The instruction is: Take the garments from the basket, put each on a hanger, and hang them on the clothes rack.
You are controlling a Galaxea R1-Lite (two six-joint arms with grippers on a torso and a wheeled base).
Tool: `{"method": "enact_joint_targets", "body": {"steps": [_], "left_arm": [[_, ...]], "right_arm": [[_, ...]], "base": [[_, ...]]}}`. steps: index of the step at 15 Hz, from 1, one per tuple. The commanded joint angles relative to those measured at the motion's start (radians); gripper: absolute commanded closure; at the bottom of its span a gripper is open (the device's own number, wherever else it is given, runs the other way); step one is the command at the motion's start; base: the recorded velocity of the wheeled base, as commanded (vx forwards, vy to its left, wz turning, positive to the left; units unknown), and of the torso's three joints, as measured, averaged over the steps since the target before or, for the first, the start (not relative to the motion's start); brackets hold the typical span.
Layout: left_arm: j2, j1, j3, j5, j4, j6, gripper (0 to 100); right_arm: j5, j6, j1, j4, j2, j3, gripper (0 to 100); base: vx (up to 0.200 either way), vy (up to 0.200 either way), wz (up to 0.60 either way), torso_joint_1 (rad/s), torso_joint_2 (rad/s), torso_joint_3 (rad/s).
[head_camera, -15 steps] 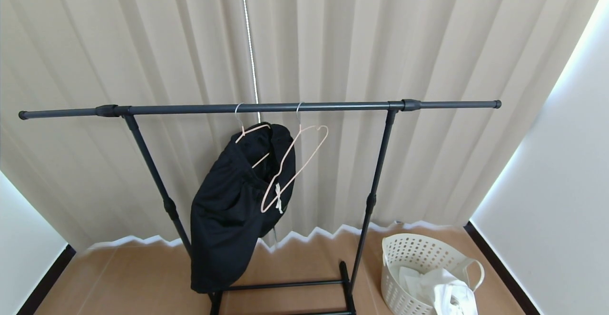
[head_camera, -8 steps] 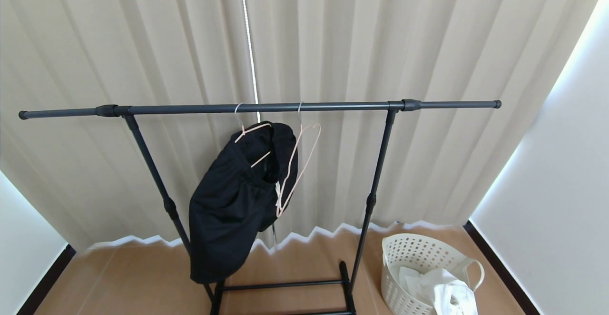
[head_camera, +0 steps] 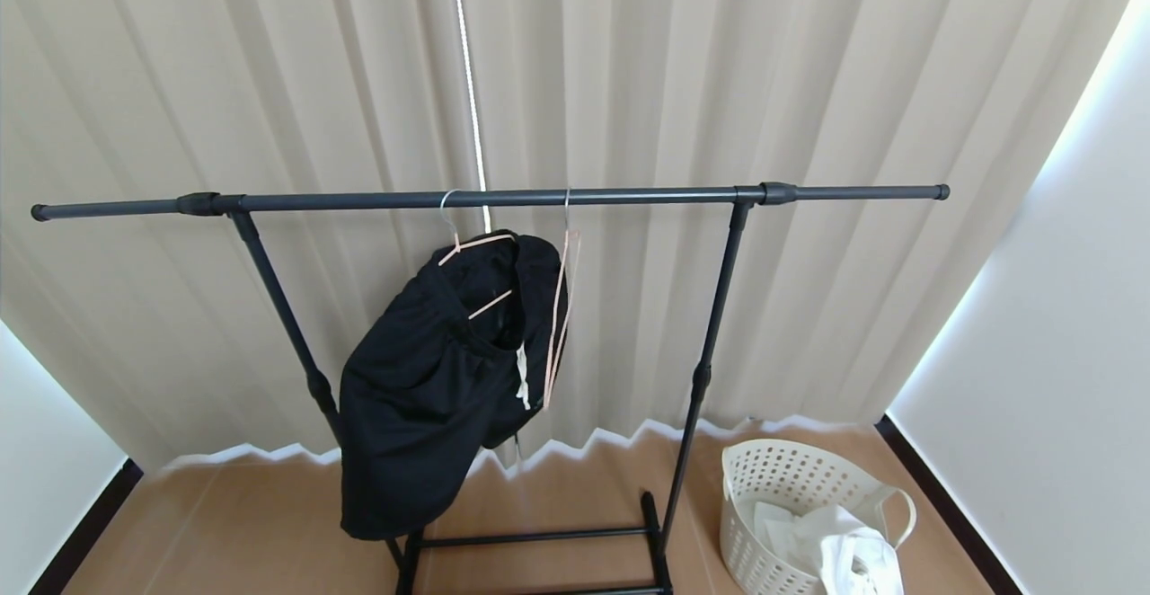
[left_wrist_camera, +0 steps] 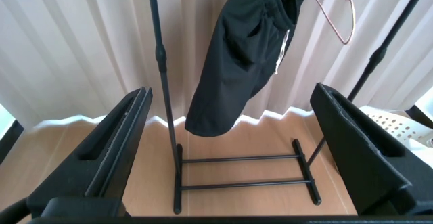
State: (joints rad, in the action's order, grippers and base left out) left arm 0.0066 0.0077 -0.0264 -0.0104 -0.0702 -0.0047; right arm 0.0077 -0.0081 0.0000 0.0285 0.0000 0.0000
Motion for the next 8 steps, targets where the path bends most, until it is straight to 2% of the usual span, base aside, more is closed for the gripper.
{"method": "enact_joint_targets", "body": {"steps": [1, 8], "left_arm": [[0.006, 0.0, 0.0, 0.0, 0.0, -0.001, 0], [0.006, 0.0, -0.001, 0.001, 0.0, -0.009, 0]], "right_arm": [[0.0, 0.0, 0.0, 0.001, 0.002, 0.0, 0], [-0.002, 0.003, 0.0, 0.001, 0.002, 0.0, 0]], "base": [[0.0, 0.0, 0.0, -0.105, 0.24, 0.119], [0.0, 0.0, 0.0, -0.129, 0.29, 0.157]]}}
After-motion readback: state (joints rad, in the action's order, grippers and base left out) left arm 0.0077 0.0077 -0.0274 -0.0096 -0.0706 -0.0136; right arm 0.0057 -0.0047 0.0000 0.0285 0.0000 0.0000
